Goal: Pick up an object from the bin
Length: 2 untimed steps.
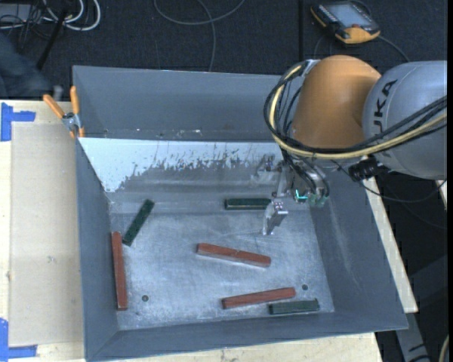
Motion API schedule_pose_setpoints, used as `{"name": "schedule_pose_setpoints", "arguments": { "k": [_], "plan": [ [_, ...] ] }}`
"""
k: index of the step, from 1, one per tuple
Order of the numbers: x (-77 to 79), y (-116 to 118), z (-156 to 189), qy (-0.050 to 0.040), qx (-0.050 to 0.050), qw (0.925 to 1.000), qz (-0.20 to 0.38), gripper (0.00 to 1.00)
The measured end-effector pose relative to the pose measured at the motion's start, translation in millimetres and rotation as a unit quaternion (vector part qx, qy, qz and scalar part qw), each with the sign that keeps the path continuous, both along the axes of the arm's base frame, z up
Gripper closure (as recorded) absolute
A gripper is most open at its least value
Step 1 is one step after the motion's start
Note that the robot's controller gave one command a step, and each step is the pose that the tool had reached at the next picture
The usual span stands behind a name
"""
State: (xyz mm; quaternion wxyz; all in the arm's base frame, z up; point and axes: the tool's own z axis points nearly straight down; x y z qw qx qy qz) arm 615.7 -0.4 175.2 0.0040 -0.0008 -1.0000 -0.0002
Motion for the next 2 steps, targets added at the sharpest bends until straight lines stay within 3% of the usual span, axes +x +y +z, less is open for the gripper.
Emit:
{"name": "schedule_pose_setpoints", "arguments": {
  "k": [1,2],
  "plan": [
    [1.5,0,5,-0.0037,0.000,1.0000,0.000,0.00],
    [-51.5,37,-93,-0.0121,-0.004,0.9977,0.066,1.00]
  ]
}}
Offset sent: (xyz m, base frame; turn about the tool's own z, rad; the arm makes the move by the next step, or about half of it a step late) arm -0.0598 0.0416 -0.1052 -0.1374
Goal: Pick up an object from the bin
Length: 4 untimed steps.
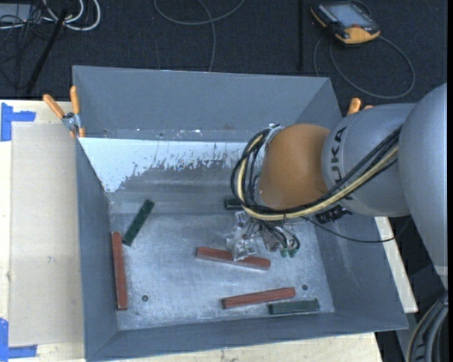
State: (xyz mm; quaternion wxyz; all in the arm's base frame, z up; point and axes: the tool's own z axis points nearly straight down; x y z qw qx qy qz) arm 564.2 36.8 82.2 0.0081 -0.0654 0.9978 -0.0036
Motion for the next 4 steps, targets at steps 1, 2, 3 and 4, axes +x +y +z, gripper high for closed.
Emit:
{"name": "schedule_pose_setpoints", "arguments": {
  "k": [1,2,3,4],
  "plan": [
    [2.8,4,-1,-0.0091,0.004,0.9999,0.000,0.00],
    [2.2,4,-2,-0.0079,0.004,1.0000,0.000,0.00],
    [-58.3,3,-2,0.0036,0.001,0.9985,0.055,1.00],
    [-52.1,7,-3,-0.0129,0.005,0.9984,0.055,0.00]
  ]
}}
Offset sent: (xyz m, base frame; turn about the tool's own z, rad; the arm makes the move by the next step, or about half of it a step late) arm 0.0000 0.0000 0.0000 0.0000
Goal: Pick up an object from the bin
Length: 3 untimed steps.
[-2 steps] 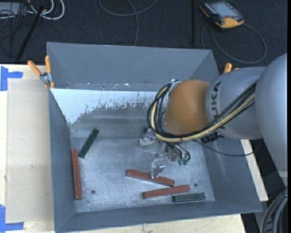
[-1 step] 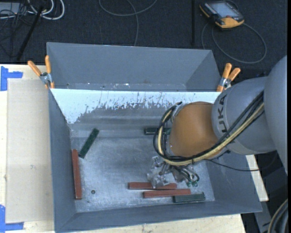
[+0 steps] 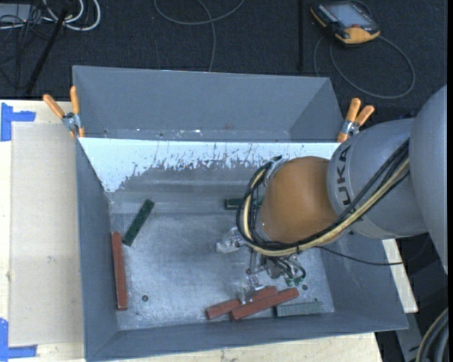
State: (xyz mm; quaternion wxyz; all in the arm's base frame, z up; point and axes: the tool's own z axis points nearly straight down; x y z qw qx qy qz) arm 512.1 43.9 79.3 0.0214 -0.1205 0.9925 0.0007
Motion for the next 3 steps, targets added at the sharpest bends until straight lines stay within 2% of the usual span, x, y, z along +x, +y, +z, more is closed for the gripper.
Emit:
{"name": "schedule_pose_setpoints", "arguments": {
  "k": [1,2,3],
  "plan": [
    [-7.6,-2,-5,0.0148,-0.003,0.9999,0.000,1.00],
    [-7.6,-2,-5,0.0148,-0.003,0.9999,0.000,1.00],
    [17.8,-2,38,0.0207,-0.004,0.9992,0.035,0.00]
  ]
}}
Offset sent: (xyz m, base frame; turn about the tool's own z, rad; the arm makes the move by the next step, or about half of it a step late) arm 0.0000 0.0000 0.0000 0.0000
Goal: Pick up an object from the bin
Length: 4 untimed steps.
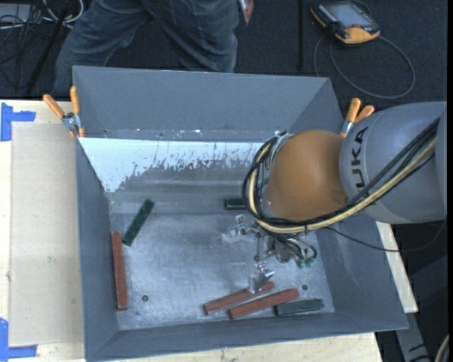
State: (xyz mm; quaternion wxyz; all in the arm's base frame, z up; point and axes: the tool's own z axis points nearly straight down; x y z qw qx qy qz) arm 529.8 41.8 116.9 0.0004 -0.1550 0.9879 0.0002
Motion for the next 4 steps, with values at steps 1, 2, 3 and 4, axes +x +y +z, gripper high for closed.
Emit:
{"name": "schedule_pose_setpoints", "arguments": {
  "k": [1,2,3,4],
  "plan": [
    [-0.3,0,0,0.0004,0.000,1.0000,0.000,0.00],
    [-46.5,5,-39,0.0046,-0.005,0.9959,0.090,1.00],
    [-46.5,5,-39,0.0046,-0.005,0.9959,0.090,1.00],
    [-49.2,-4,149,-0.0022,0.000,0.9885,0.151,1.00]
  ]
}}
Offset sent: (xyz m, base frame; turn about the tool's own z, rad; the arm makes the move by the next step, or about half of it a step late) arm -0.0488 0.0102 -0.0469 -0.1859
